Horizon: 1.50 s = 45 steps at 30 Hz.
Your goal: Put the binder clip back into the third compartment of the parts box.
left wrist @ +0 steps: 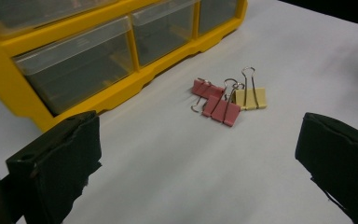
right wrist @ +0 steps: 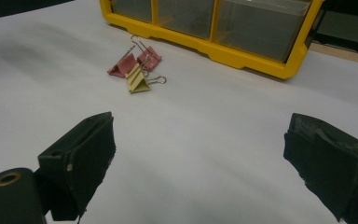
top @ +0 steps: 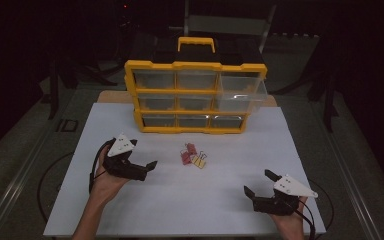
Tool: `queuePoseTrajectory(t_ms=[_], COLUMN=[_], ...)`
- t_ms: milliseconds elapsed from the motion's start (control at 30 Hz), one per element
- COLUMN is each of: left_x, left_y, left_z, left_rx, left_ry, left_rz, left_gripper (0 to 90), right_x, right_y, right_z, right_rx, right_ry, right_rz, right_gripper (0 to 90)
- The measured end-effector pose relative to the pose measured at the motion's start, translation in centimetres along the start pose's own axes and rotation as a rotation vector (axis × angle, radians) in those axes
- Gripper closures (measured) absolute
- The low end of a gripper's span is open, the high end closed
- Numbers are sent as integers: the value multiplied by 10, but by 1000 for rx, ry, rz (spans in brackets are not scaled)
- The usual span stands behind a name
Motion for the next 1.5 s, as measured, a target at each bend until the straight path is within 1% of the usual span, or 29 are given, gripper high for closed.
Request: queuePoseTrajectory(t_ms=[33,67,100,133,167,267,333,433,467,500,600,833,1033,1100,1167,1233,1267,1500], left_x=[0,5,5,10,10,20,22,31,31,36,43,55,64,72,77,77,83,93], left_y=[0,-1,-1,-1,-1,-3,-4,-5,-5,-5,-6,-7,-8,-10,-11,-11,-12,-12], left_z=[0,2,2,4,4,9,11,15,15,17,20,25,27,28,28,28,28,27], left_rx=[0,3,3,4,4,7,5,11,11,14,13,21,17,23,31,31,35,53], left_ry=[0,7,7,9,9,16,18,25,25,34,40,52,59,69,75,75,86,101], left_rz=[0,-3,-3,-7,-7,-9,-12,-14,-14,-18,-20,-23,-27,-43,-54,-54,-77,-111], left_gripper=[9,9,10,10,10,10,9,10,10,12,19,24,29,37,39,40,41,41], right_x=[0,0,0,1,1,1,2,2,2,2,2,2,3,3,2,2,2,2], right_y=[0,0,0,1,1,1,2,2,2,2,2,3,3,3,3,3,3,2], right_z=[0,0,0,0,0,0,0,0,0,0,0,0,0,0,0,0,0,0], right_rx=[0,0,0,0,0,-3,-4,-5,-5,-6,-5,-7,-9,-9,-9,-9,-10,-12], right_ry=[0,-2,-2,0,0,3,1,1,1,2,4,4,4,4,3,3,3,0], right_rz=[0,1,1,0,0,-1,-2,-3,-3,-2,-2,-2,-1,-2,-3,-3,-3,-1], right_gripper=[85,85,85,85,85,85,85,85,85,85,85,85,85,85,85,85,85,85])
Point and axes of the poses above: each handheld gripper's, and its own axes: x roughly forward along the jaws, z roughly out of its top, y roughly to its left, the point moved 4 cm from there along x, roughly forward along the jaws, and after that the axes turned 6 degrees about -z, right-handed, at the moved point
